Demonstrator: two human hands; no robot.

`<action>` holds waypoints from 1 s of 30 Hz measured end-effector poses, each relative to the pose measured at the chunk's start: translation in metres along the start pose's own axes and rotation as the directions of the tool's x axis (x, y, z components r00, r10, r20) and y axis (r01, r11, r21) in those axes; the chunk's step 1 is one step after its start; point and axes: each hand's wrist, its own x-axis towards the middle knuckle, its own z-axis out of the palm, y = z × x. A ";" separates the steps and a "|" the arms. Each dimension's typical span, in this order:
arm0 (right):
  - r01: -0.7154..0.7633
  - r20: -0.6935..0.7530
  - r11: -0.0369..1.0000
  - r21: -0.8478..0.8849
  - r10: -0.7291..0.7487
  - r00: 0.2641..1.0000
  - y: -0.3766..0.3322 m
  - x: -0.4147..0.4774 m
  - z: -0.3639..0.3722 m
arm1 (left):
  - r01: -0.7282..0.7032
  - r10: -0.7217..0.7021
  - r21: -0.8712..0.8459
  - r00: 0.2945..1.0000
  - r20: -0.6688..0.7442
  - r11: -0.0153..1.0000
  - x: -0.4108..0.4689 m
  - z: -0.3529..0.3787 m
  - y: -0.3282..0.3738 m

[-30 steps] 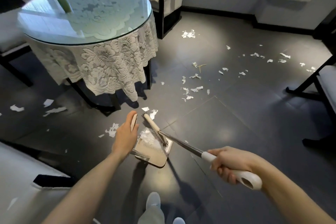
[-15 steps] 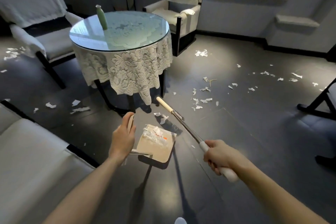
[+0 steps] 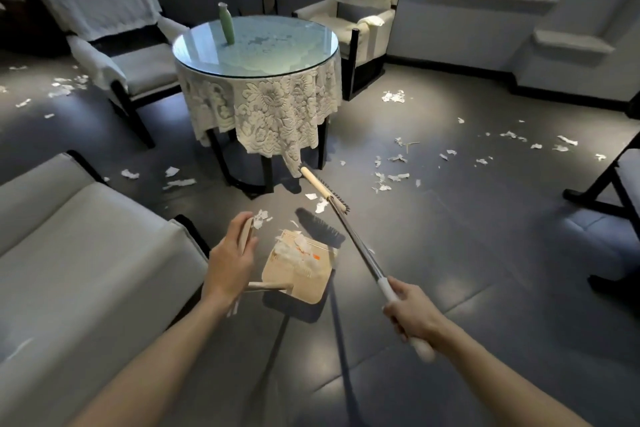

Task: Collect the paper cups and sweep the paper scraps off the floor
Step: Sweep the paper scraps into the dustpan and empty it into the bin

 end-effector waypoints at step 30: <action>0.205 0.677 0.925 -0.320 0.072 0.733 0.175 -0.413 0.187 | 0.521 -0.475 -0.066 0.710 -0.520 0.851 -0.742 -0.212 -0.005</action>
